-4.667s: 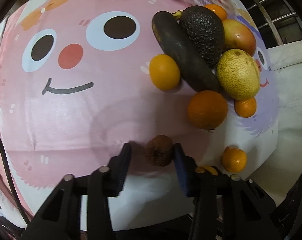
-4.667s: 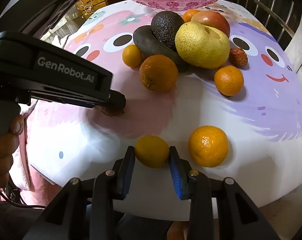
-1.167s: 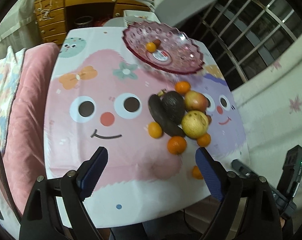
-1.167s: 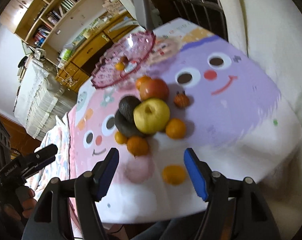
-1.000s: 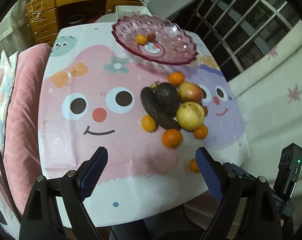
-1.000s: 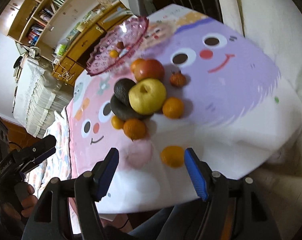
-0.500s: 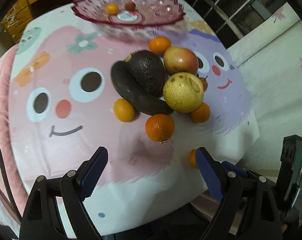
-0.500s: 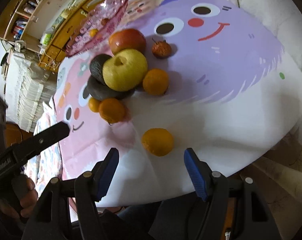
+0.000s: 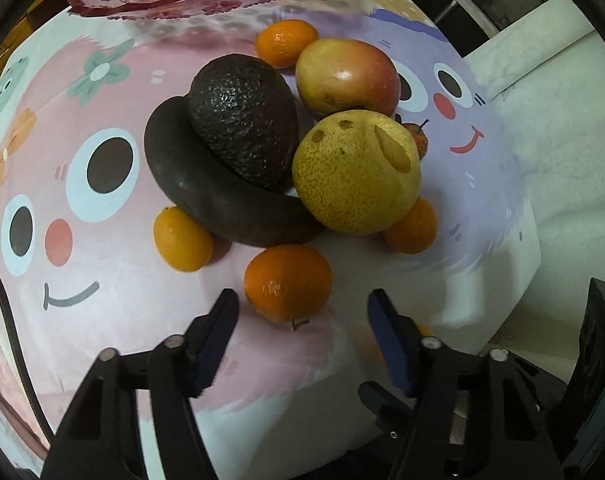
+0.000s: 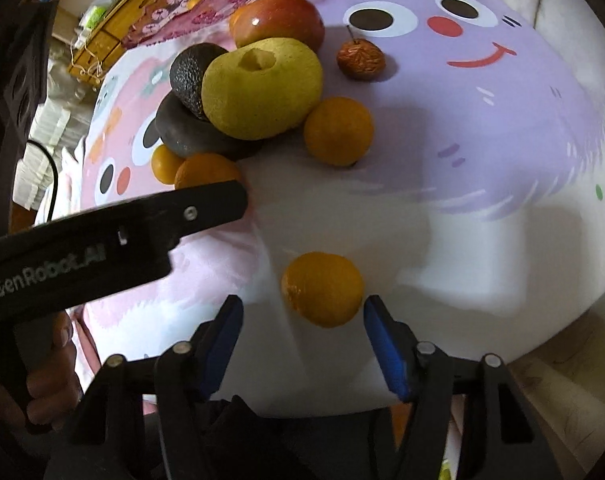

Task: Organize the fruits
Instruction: 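Grasp a small orange with the left tool while the right tool grasps another orange, then carry both oranges into the pink glass bowl and open both tools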

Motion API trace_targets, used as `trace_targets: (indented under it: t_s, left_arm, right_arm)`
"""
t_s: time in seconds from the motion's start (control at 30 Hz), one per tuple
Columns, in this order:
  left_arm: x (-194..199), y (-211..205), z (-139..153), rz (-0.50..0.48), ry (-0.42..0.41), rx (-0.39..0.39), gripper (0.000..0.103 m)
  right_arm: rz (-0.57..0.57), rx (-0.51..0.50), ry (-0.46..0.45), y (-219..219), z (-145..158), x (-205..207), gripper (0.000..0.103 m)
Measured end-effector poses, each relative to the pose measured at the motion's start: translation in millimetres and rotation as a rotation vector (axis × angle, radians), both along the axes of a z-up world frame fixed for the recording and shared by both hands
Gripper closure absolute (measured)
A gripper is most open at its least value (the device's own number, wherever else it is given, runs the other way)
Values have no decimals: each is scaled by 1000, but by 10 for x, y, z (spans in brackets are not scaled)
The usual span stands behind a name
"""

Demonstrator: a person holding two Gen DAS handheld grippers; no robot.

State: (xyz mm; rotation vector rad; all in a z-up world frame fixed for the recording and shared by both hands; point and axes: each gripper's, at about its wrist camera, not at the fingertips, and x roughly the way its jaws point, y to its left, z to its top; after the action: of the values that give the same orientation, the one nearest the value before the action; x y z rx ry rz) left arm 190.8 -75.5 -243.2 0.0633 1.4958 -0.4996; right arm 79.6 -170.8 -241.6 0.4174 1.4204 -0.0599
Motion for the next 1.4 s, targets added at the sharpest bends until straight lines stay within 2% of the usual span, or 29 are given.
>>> trace_targets:
  t_s: [0.07,0.23,0.57,0.8,0.97,1.2,1.27,1.4]
  left_arm:
    - [6,-20,-5,2,6,4,46]
    - [81,7,-63,20,3,39,59]
    - [86,77,3,28,31,17,60]
    - [67,214,469,41,-48,19,60]
    - [91,360,992,58,-140,-7,60]
    - [212,468,1604,92,-234,-48,60]
    - [291,477,1742,108,-256,-85,60]
    - [460,509,1958,150,-297,-110,60]
  right_arm:
    - [7,-16,10,-2,-4,23,45]
    - [-9,-23,36,-81,-40,62,62]
    - [6,-13,73,-155,38,115,64]
    - [50,-23,52,-239,386,286,64]
    - [113,-71,3,-313,786,467,64]
    - [183,-119,-132,-350,1441,876,64]
    - [199,-127,-170,-343,1594,991,64]
    - [225,-127,-255,-328,1900,1285,64]
